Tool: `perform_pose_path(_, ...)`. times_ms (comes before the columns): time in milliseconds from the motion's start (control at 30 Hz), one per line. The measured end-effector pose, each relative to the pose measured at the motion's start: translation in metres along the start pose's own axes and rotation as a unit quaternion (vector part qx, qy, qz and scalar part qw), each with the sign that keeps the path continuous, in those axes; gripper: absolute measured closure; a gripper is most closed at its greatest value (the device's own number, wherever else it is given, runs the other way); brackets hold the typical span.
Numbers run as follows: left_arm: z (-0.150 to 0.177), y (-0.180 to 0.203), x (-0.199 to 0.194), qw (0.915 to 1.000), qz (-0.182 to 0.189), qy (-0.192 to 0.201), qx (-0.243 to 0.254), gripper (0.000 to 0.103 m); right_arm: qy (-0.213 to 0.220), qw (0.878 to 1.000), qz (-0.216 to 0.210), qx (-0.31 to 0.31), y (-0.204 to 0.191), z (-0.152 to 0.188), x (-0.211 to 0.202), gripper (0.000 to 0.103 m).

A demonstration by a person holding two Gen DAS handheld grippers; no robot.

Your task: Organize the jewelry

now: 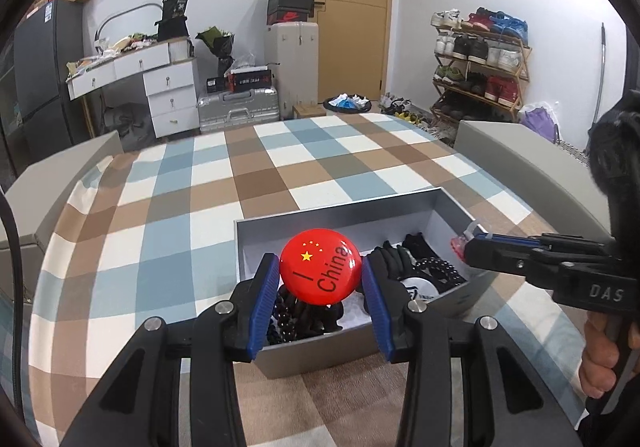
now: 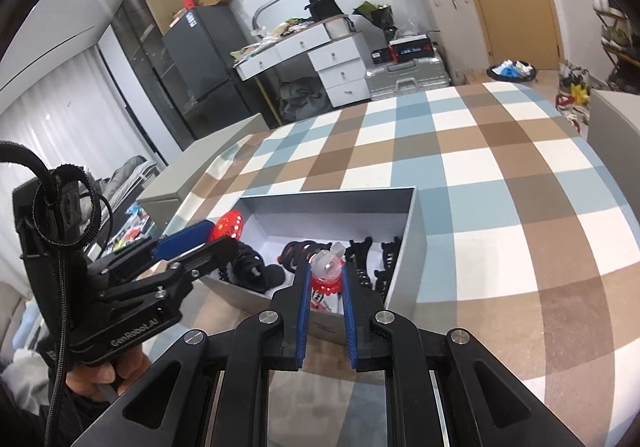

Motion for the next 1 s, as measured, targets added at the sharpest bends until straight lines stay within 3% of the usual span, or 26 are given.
perform_pose_path(233,0.002,0.001,0.0,1.0,0.003,-0.009,-0.001,0.065,0.003,1.0,-0.008,0.012,0.003,-0.002,-0.004,0.084)
perform_pose_path(367,0.003,0.004,-0.005,1.0,0.006,-0.005,0.0,0.036,0.012,1.0,-0.007,0.011,0.004,-0.003,-0.009,0.073)
perform_pose_path(467,0.005,0.004,-0.015,0.9998,0.012,0.008,-0.01,0.017,0.023,1.0,-0.008,0.005,0.005,-0.002,-0.015,0.059)
perform_pose_path(567,0.009,0.001,-0.023,0.9996,0.0,0.021,-0.017,0.013,0.034,0.999,0.003,-0.005,0.004,-0.002,-0.023,0.015)
perform_pose_path(667,0.013,-0.004,-0.03,0.9989,-0.014,0.038,-0.022,0.001,0.059,0.998,0.002,-0.011,0.002,-0.003,-0.033,0.002)
perform_pose_path(1000,0.02,-0.01,-0.043,0.9961,-0.029,0.081,-0.021,0.001,0.096,0.995,0.017,-0.025,0.012,0.0,-0.034,0.0)
Point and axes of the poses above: each gripper's, at about its wrist camera, not at the fingertips, and x roughly the way its jaws point, y to its right, z to its underside, the point moved 8 cm from there along x, roughly the way its jaws point, and after that the axes turned 9 degrees about z, right-handed, at the moved point
